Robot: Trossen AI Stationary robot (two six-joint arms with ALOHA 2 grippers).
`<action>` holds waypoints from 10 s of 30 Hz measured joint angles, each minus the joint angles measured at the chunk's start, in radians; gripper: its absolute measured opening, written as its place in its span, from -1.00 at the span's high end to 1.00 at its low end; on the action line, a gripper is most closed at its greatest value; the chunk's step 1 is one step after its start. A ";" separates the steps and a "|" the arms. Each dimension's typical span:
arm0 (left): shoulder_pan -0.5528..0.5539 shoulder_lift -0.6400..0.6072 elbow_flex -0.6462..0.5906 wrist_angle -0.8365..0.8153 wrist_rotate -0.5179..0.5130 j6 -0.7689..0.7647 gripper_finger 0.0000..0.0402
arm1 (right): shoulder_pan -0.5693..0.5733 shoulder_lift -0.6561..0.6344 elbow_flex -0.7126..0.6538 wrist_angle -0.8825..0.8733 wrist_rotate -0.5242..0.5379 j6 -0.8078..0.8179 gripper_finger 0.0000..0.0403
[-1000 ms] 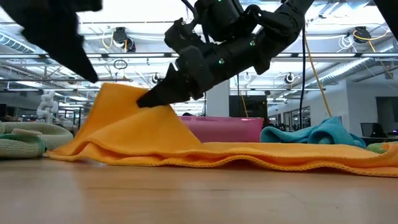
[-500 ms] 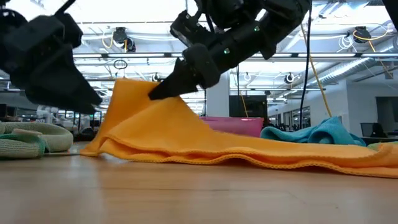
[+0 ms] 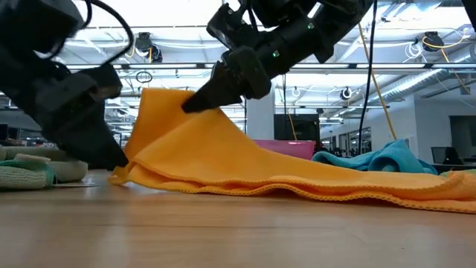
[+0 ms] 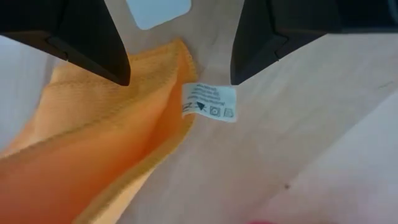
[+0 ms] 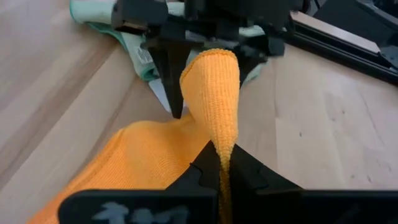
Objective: Fold microfiber towels
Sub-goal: Fold the yellow microfiber cloth
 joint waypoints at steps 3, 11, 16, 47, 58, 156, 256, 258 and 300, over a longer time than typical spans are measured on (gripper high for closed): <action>0.043 0.000 -0.027 0.051 0.066 0.051 -0.39 | 0.000 0.000 0.000 -0.001 -0.001 0.000 1.00; 0.105 -0.001 -0.050 0.107 0.153 0.127 -0.05 | 0.000 0.000 0.000 0.000 0.000 -0.015 1.00; 0.112 0.000 -0.049 0.121 0.218 0.143 0.22 | 0.000 0.000 0.000 0.000 0.000 -0.025 1.00; 0.050 -0.154 -0.047 0.043 0.236 0.215 0.94 | -0.041 0.000 0.000 0.046 0.003 -0.013 0.98; 0.047 -0.076 -0.048 0.052 0.155 0.132 0.13 | -0.041 0.000 0.000 0.107 0.003 -0.095 0.98; 0.184 0.099 -0.048 0.286 0.101 0.497 0.82 | -0.066 -0.033 0.000 0.065 -0.002 -0.101 0.98; -0.087 0.059 0.091 -0.042 0.087 0.059 0.96 | 0.229 0.244 -0.037 0.343 0.237 -0.418 0.32; -0.087 0.059 0.091 -0.040 0.087 0.059 0.98 | 0.225 0.245 -0.037 0.341 0.237 -0.420 0.39; 0.241 -0.074 0.461 -0.255 0.204 0.746 0.98 | -0.149 -0.555 -0.282 -0.308 -0.183 -0.188 0.99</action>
